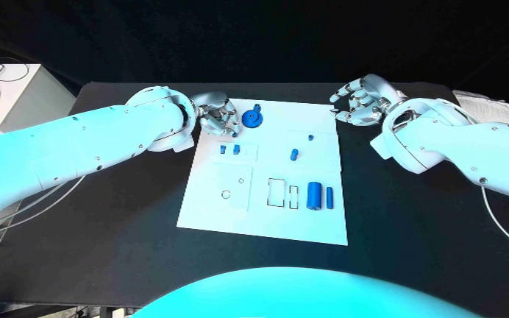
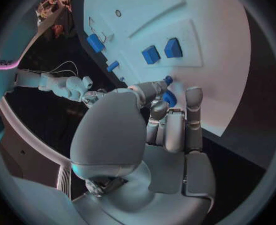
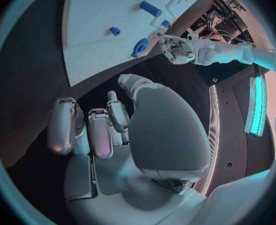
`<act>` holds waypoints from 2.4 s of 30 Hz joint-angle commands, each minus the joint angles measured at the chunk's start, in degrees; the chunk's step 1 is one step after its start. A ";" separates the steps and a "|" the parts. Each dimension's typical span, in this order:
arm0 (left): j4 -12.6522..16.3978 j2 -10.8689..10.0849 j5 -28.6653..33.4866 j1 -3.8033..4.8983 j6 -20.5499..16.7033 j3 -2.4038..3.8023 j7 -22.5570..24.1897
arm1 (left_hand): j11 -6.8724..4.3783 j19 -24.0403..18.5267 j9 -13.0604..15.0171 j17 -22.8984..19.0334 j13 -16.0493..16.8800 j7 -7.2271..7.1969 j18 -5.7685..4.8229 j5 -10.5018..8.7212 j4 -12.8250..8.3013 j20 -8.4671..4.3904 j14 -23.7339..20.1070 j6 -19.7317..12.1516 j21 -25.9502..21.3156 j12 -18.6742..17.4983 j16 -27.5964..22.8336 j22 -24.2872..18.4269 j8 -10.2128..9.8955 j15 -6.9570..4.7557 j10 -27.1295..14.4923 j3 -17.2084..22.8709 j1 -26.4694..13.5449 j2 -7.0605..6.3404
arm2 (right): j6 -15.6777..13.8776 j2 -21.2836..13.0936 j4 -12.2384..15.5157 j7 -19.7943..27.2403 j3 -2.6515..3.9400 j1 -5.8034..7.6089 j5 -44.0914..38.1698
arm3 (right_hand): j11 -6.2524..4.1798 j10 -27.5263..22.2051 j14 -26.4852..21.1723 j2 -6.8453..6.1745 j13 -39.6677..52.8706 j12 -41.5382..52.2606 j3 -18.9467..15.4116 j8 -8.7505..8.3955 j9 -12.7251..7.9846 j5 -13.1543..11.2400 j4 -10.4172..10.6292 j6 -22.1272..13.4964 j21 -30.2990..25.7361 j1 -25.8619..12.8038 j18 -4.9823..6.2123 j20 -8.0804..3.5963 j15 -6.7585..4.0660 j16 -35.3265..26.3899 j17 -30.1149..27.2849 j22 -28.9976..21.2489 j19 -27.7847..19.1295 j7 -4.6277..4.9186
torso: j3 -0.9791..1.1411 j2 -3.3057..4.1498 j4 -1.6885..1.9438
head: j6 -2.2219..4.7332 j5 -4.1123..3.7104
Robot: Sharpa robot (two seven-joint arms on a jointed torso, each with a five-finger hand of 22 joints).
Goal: Assemble the parts on the task board
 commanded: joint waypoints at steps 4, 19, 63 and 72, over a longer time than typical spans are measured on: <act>0.01 0.08 -0.26 0.02 1.19 0.04 -0.62 | 0.06 0.41 0.08 0.12 0.12 0.12 -0.10 0.01 0.49 -0.07 0.38 -0.03 0.11 0.30 0.17 -0.02 0.04 0.08 0.03 -0.03 -0.61 -0.05 | 0.32 0.00 0.05 0.49 0.00 -0.03 -0.47 | -0.02 -0.15 2.84 0.08 0.08 -0.09 0.46 0.37 -0.01 0.14 0.09 -0.45 0.00 -0.78 0.45 0.00 -0.29 -0.16 4.78 6.09 -0.20 -0.03 | 0.00 -0.02 0.01 | 0.01 -0.01; 0.07 0.04 -0.03 0.02 0.73 0.04 -0.35 | 0.06 0.39 0.08 0.05 0.09 0.11 -0.09 0.02 0.57 -0.06 0.36 -0.11 0.08 0.28 0.16 -0.09 0.00 0.09 -0.01 0.05 -0.65 0.05 | 0.26 0.02 0.05 0.51 0.00 -0.04 -0.46 | -0.02 -0.15 2.84 0.08 0.08 -0.09 0.46 0.37 -0.01 0.14 0.09 -0.45 0.00 -0.78 0.45 0.00 -0.29 -0.16 4.78 6.09 -0.20 -0.03 | -0.02 0.00 0.04 | 0.01 -0.01; 2.02 -6.35 41.13 0.05 -4.09 1.52 14.81 | 4.43 -9.65 -0.24 -40.64 -32.93 3.69 0.88 0.10 -0.82 2.99 -22.27 -7.01 -5.46 -28.09 -16.21 -6.73 -3.12 3.67 -17.11 0.31 0.80 0.49 | 8.39 1.52 -1.86 7.88 -0.17 -1.02 -15.09 | 0.80 -18.11 -4.87 -0.27 -43.50 -49.76 8.64 0.23 -0.23 -7.58 -4.45 0.59 -19.57 0.29 3.78 0.31 0.47 -17.98 -13.58 -2.60 -8.70 0.21 | -0.07 -0.12 -0.04 | 0.01 -1.02; 3.47 -8.82 57.16 0.04 -1.23 1.51 22.02 | 5.12 -12.65 -0.28 -43.85 -37.05 3.84 0.75 0.07 1.46 4.39 -26.46 -6.82 -12.21 -32.67 -23.20 -10.64 -3.02 4.75 -16.63 -5.01 -1.30 0.93 | 9.52 3.13 -2.41 8.32 -0.28 -2.19 -31.47 | 0.76 -14.43 -2.63 -0.21 -54.15 -56.83 8.70 0.05 -0.22 -9.57 -6.46 2.68 -14.70 0.78 2.80 -0.13 0.42 -15.42 -11.89 0.33 -5.66 -0.48 | -0.16 -0.08 -0.02 | 0.93 -4.34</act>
